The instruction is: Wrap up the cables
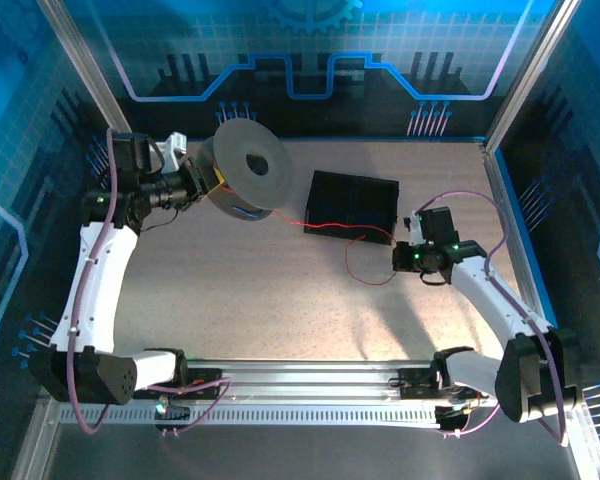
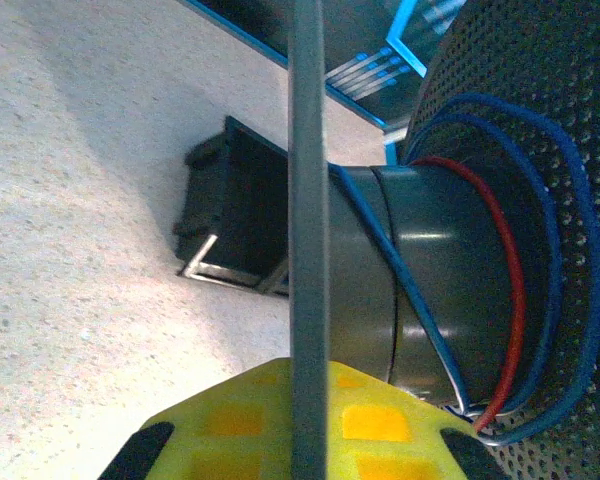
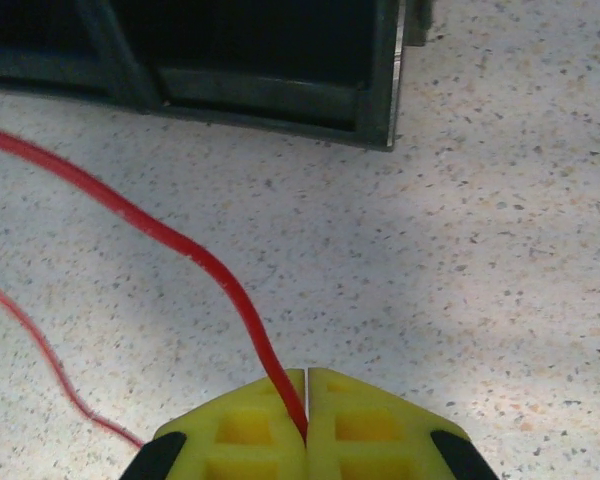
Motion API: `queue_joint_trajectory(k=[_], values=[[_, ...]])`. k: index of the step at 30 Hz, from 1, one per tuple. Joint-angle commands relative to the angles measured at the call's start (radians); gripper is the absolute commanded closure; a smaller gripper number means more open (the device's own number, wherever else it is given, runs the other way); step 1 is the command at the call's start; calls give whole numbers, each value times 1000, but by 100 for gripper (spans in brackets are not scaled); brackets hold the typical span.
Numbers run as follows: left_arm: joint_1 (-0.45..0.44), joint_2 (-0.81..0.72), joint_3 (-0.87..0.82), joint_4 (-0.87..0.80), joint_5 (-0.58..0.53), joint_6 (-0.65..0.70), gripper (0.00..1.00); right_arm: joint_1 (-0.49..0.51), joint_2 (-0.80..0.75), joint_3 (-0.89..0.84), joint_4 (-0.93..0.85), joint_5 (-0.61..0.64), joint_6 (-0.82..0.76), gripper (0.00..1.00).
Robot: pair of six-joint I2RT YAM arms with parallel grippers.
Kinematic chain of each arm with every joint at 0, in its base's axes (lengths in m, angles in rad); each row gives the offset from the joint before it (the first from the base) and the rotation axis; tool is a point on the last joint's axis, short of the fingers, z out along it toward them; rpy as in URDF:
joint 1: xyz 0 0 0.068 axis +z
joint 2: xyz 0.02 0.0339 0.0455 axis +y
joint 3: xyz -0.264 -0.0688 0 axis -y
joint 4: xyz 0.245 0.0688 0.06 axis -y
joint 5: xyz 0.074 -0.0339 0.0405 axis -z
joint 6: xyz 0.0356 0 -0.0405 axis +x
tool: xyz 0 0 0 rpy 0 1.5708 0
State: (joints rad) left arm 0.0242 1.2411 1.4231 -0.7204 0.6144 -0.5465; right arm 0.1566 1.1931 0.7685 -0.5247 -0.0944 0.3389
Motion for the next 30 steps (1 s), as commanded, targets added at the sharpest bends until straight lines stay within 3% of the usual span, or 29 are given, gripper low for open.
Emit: queue_joint_trajectory(k=[1, 6, 11, 16, 21, 26, 30], values=[[16, -76, 1, 25, 176, 30, 100, -51, 43, 64, 3, 25, -6, 100], [-45, -109, -19, -51, 184, 123, 100, -97, 141, 211, -75, 97, 7, 100], [-261, -128, -15, -159, 53, 257, 100, -117, 235, 381, -169, 216, 35, 100], [-532, -146, -35, -258, -241, 378, 100, -149, 327, 574, -247, 262, 38, 100], [-780, -50, -45, -325, -548, 401, 100, -150, 373, 739, -300, 274, 34, 100], [-863, 98, -65, -355, -813, 389, 100, -143, 364, 845, -325, 245, 28, 100], [-864, 184, -79, -323, -869, 384, 100, -125, 368, 874, -334, 203, 14, 100]])
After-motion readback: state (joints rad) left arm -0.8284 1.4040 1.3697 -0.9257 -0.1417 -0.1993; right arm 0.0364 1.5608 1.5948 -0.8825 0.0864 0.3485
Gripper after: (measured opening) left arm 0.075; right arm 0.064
